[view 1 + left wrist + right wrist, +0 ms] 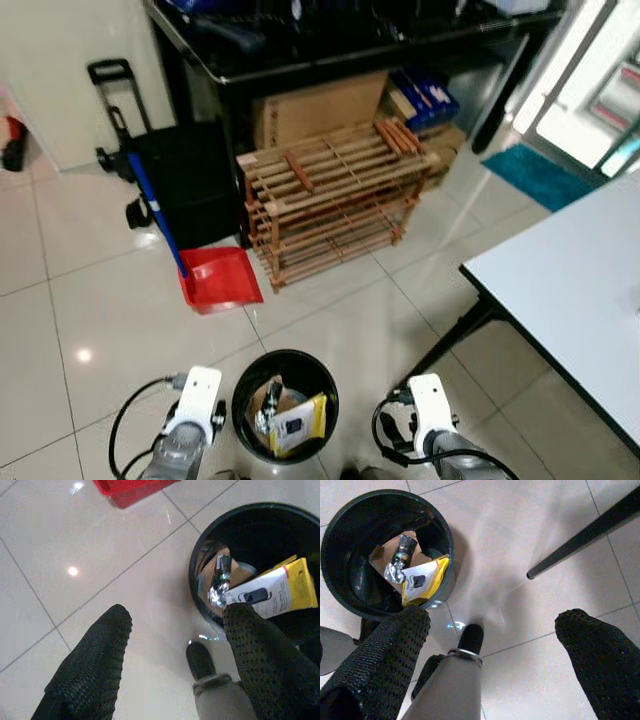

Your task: Picking trash to rubbish bin

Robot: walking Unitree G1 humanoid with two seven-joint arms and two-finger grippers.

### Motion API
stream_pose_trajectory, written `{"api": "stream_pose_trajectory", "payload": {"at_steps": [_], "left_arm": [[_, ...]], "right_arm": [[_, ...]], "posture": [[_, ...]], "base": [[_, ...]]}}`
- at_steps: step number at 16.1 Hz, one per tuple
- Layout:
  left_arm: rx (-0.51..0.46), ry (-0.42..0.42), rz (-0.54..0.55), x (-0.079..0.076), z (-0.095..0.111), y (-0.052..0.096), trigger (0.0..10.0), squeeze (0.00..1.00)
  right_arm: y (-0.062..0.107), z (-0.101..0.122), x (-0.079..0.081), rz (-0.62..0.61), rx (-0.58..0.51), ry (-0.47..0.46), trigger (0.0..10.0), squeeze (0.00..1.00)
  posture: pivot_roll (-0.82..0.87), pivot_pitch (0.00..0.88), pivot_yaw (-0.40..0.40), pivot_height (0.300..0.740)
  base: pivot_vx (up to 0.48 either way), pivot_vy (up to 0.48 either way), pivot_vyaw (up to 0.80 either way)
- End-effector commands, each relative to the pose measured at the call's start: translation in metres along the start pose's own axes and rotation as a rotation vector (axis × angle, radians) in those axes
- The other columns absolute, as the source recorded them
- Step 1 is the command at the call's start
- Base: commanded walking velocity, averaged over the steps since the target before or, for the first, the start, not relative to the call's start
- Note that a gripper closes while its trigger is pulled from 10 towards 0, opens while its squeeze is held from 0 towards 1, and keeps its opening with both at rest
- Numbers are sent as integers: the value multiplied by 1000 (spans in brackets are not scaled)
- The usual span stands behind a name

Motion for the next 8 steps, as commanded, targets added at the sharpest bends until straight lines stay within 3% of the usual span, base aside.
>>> {"api": "stream_pose_trajectory", "payload": {"at_steps": [1,3,5,8], "left_arm": [[28,-10,6,-1,-8,2,10000,0],[38,-10,-2,-5,-13,3,10000,0],[44,-20,-7,-7,-16,4,10000,0],[46,-32,-9,-7,-18,4,10000,0]], "right_arm": [[2,-11,-4,-16,24,-4,10000,0],[3,-12,-8,-25,28,3,10000,0],[4,-13,-11,-42,15,-52,10000,0],[5,-19,-8,-34,35,-27,10000,0]], "posture": [[18,42,-85,740],[22,38,-92,740],[24,35,-93,740],[26,32,-91,740]], "base": [[0,0,0],[0,0,0],[0,0,0],[0,0,0]]}}
Point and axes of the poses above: a point about 5 cm out from each wrist's last joint towards the gripper, its own y axis pointing back from the gripper into the wrist, its own z axis along the axis of the wrist's last joint, x = y × z, the point moved 4 cm from there along -y, pointing out of the wrist towards the gripper, and after that the axes turned 4 degrees about -y, right-handed, at the moved point
